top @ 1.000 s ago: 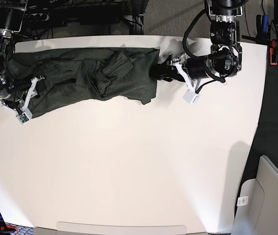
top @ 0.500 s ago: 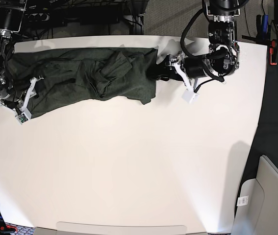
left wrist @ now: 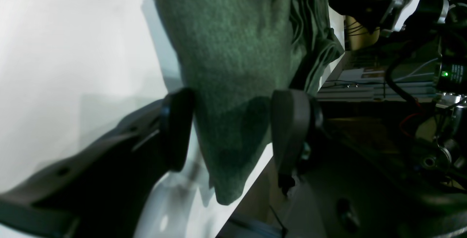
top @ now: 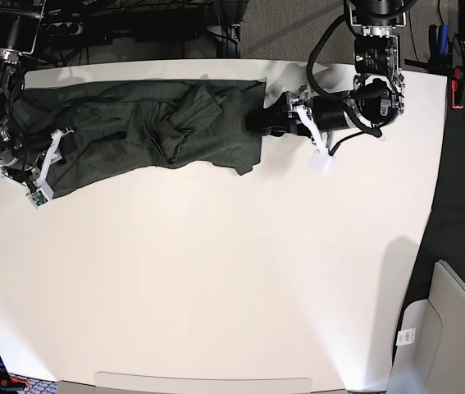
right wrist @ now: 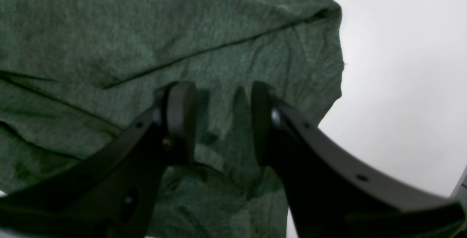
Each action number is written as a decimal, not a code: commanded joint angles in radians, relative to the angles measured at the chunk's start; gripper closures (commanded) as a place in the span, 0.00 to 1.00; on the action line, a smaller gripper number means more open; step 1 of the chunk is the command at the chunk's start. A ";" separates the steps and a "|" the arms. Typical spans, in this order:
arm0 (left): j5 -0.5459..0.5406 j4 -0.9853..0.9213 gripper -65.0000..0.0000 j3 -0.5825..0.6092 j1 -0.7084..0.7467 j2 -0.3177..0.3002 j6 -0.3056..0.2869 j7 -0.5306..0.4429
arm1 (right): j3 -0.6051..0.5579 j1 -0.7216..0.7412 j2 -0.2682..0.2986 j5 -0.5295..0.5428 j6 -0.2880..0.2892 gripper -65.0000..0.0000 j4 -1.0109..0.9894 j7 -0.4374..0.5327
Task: Fold the T-shirt properly
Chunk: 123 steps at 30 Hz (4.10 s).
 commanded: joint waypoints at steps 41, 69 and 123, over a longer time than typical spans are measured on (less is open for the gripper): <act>0.045 0.048 0.92 -0.011 -0.193 -0.126 -0.043 -0.047 | 0.137 -0.028 0.014 0.009 0.002 0.62 0.020 0.012; 0.268 0.073 0.91 -0.002 -0.227 -0.152 -0.043 -0.059 | 0.163 -0.092 -0.085 0.225 0.002 0.61 0.012 0.011; 0.317 0.077 0.92 0.053 -0.200 -0.128 -0.049 -0.059 | 0.327 -0.101 -0.458 0.304 0.002 0.82 -0.091 -0.003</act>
